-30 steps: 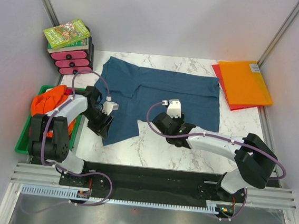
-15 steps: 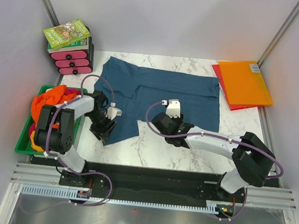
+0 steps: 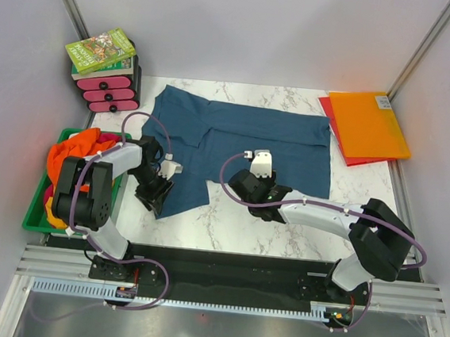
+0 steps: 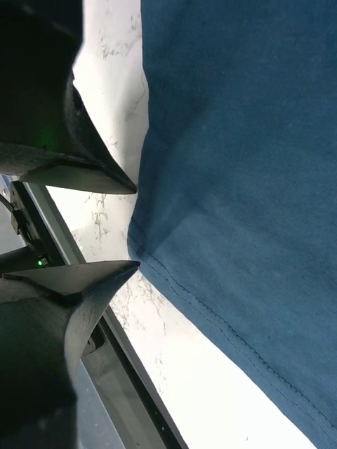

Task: Fold and stack the t-shirts
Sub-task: Grap the side of the flattened tshirt closest away from the robot with both arms

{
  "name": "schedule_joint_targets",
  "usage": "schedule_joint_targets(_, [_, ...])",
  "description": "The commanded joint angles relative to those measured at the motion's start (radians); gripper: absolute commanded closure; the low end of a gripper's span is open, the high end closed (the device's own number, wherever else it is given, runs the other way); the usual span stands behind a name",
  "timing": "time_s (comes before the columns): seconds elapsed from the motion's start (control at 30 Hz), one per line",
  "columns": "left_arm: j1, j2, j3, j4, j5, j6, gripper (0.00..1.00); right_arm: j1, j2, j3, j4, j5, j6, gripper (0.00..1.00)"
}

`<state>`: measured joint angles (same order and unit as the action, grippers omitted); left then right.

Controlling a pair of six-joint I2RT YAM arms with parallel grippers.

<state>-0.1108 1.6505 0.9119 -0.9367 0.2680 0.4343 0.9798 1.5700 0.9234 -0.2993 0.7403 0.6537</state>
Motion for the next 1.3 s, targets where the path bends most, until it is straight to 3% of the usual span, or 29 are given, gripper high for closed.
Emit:
schedule_joint_targets(0.0, [-0.003, 0.032, -0.039, 0.079, -0.035, -0.012, 0.5, 0.005, -0.018, -0.003, 0.019, 0.027, 0.02, 0.38])
schedule_joint_targets(0.1, [-0.003, 0.002, -0.042, 0.082, -0.012, -0.016, 0.51, 0.007, -0.024, -0.005, 0.019, 0.027, 0.02, 0.38])
schedule_joint_targets(0.2, [-0.001, -0.145, -0.041, 0.088, 0.066, -0.002, 0.49, 0.007, -0.056, -0.02, 0.038, 0.024, 0.017, 0.38])
schedule_joint_targets(0.37, [0.017, -0.484, 0.002, 0.209, 0.094, -0.078, 0.29, 0.008, -0.114, -0.041, 0.072, 0.03, -0.009, 0.37])
schedule_joint_targets(0.47, [0.049, -0.576, 0.001, 0.414, 0.053, -0.198, 0.17, 0.008, -0.142, -0.029, 0.068, 0.034, -0.04, 0.37])
schedule_joint_targets(0.6, [0.088, -0.554, -0.109, 0.74, -0.062, -0.35, 0.08, 0.008, -0.179, -0.009, 0.052, 0.047, -0.071, 0.37])
schedule_joint_targets(0.63, [0.095, -0.538, -0.186, 0.912, -0.088, -0.38, 0.07, 0.008, -0.185, -0.003, 0.048, 0.057, -0.083, 0.37])
schedule_joint_targets(0.7, [0.103, -0.48, -0.266, 1.092, -0.104, -0.397, 0.01, 0.01, -0.206, -0.001, 0.046, 0.065, -0.094, 0.37])
schedule_joint_targets(0.83, [0.108, -0.358, -0.443, 1.529, -0.197, -0.367, 0.0, 0.01, -0.226, 0.0, 0.023, 0.091, -0.109, 0.36])
schedule_joint_targets(0.9, [0.109, -0.331, -0.476, 1.582, -0.181, -0.417, 0.0, 0.008, -0.225, 0.003, 0.019, 0.097, -0.111, 0.36])
schedule_joint_targets(0.93, [0.109, -0.334, -0.561, 1.68, -0.184, -0.434, 0.0, 0.01, -0.222, 0.005, 0.016, 0.099, -0.111, 0.37])
schedule_joint_targets(0.97, [0.109, -0.34, -0.615, 1.89, -0.176, -0.468, 0.0, 0.008, -0.211, 0.006, 0.015, 0.097, -0.105, 0.36])
schedule_joint_targets(1.03, [0.105, -0.295, -0.715, 2.015, -0.129, -0.436, 0.0, 0.008, -0.186, 0.012, 0.012, 0.096, -0.095, 0.36])
schedule_joint_targets(1.1, [0.103, -0.2, -0.786, 2.298, -0.098, -0.404, 0.0, 0.008, -0.168, 0.02, 0.009, 0.09, -0.082, 0.36])
schedule_joint_targets(1.13, [0.097, -0.211, -0.788, 2.299, -0.011, -0.378, 0.0, 0.008, -0.15, 0.031, 0.006, 0.09, -0.078, 0.36])
schedule_joint_targets(1.17, [0.088, -0.247, -0.768, 2.196, 0.029, -0.341, 0.0, 0.008, -0.143, 0.037, 0.003, 0.088, -0.063, 0.36])
schedule_joint_targets(1.27, [0.089, -0.215, -0.737, 2.178, -0.025, -0.364, 0.0, 0.008, -0.139, 0.049, -0.001, 0.088, -0.051, 0.36])
